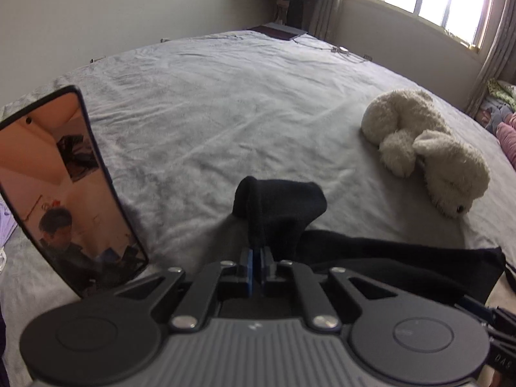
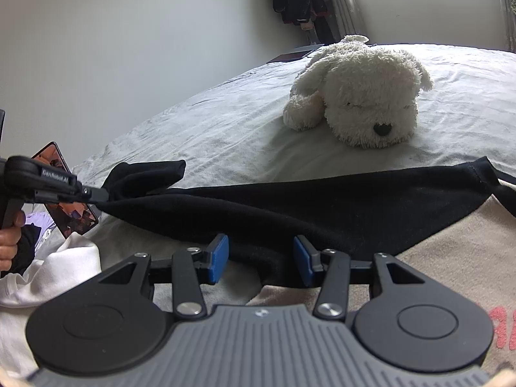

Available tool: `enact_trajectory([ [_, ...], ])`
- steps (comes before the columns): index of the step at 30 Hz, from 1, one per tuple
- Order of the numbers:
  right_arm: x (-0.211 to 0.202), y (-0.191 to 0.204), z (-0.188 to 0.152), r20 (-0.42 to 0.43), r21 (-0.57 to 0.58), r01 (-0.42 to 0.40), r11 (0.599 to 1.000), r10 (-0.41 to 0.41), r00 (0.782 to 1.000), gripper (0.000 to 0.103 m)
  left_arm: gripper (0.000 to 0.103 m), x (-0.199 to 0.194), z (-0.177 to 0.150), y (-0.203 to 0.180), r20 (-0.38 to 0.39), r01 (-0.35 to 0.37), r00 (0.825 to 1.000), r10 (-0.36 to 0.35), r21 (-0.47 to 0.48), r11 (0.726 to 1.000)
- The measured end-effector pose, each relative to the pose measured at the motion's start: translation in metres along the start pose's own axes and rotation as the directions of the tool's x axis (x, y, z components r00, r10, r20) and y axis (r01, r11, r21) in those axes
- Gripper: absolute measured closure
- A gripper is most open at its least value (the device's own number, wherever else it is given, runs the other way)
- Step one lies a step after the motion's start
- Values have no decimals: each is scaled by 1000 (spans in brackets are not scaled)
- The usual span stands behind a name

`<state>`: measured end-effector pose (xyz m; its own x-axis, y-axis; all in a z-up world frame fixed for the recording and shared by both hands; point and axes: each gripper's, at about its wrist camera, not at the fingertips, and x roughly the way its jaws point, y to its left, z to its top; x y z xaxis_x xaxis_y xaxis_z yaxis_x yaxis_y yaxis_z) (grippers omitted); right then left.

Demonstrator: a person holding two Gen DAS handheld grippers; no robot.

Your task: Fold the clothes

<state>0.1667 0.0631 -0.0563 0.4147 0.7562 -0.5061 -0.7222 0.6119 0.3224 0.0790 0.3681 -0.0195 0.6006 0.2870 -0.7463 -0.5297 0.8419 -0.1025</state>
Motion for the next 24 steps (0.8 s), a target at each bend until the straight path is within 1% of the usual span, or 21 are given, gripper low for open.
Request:
enact_trajectory([
  [2,1,0,0,-3,-2,0,1000,0,1000,53,97,-2,-2,-1,-25,-3,1000,4,41,999],
  [3,1,0,-1,-4,-3,0,1000,0,1000,52,92,-3,-3,-2,-37,-4,999,7,61,998],
  [4,1,0,-1,-5,-4,-1,1000,1,1000,52,92,-4,-4,-3,-49,-5,999,10,82,997],
  [5,1,0,-1,-6,-5,-2,1000,2,1000,51,89,-6,-4,-3,-52,-7,999,12,98,995],
  [6,2,0,-1,-6,-6,-2,1000,2,1000,51,81,-9,-1,-4,-37,-10,999,14,104,995],
  [7,2,1,-1,-6,-7,-2,1000,2,1000,50,75,-12,3,-5,-21,-12,1000,14,105,994],
  [8,2,1,-1,-6,-9,-2,1000,2,1000,50,65,-13,8,-5,-5,-12,1000,13,101,995],
  [9,2,1,-1,-7,-10,-2,1000,2,1000,50,63,-14,13,-6,10,-13,1000,12,97,995],
  [10,2,1,-1,-7,-11,-2,1000,2,1000,50,63,-14,19,-6,22,-15,1000,13,89,996],
  [13,3,1,-1,-7,-12,-2,1000,2,1000,49,58,-3,34,0,16,-21,1000,20,13,1000],
  [15,3,1,-1,-7,-12,-3,1000,3,1000,49,58,5,42,5,6,-18,1000,18,-47,999],
  [18,3,1,-1,-6,-11,-3,1000,3,1000,49,58,20,48,14,-28,19,999,-24,-157,987],
  [20,3,1,-1,-6,-12,-3,1000,3,1000,49,58,30,49,20,-53,39,997,-52,-226,973],
  [22,3,1,-1,-7,-14,-2,1000,2,1000,49,61,40,49,26,-72,63,993,-89,-302,951],
  [23,4,1,-1,-7,-14,-2,1000,2,1000,49,64,45,49,29,-77,85,990,-118,-340,937],
  [24,4,2,-1,-7,-15,-1,1000,1,1000,49,80,49,47,31,-74,109,986,-147,-374,921],
])
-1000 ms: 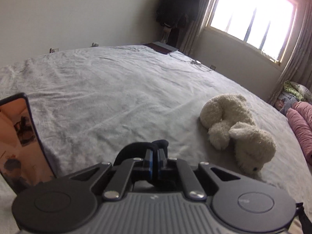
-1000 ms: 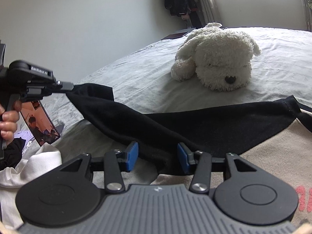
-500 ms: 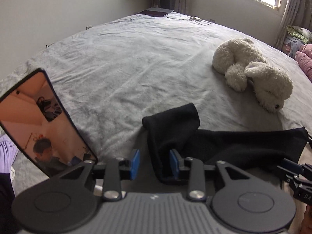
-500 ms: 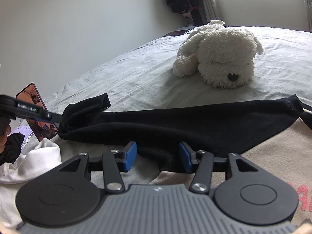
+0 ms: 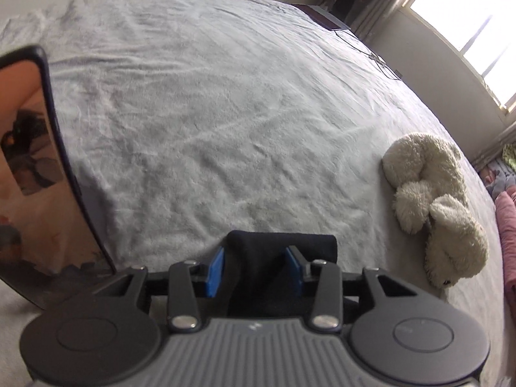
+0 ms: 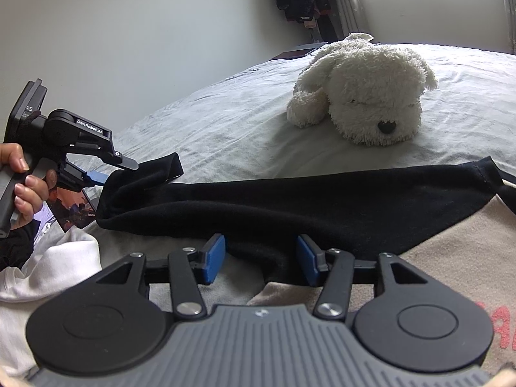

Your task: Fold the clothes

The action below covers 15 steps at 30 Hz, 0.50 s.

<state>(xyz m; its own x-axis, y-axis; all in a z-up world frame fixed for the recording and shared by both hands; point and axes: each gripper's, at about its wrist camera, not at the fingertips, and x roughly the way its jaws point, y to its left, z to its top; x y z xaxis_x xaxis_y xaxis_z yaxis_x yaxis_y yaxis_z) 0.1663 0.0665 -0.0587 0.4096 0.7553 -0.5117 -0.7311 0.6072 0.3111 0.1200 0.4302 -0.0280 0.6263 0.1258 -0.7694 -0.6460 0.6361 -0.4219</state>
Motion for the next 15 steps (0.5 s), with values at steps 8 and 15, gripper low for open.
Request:
enact_trajectory([
  [8,0,1,-1,-2,-5,1,1000,-1,1000,49,98,-44,-17,-13,328,-102,941,83,41,994],
  [15,0,2,-1,-3,-7,-1,1000,1,1000,48,98,-76,-41,-22,510,-206,847,149,58,977],
])
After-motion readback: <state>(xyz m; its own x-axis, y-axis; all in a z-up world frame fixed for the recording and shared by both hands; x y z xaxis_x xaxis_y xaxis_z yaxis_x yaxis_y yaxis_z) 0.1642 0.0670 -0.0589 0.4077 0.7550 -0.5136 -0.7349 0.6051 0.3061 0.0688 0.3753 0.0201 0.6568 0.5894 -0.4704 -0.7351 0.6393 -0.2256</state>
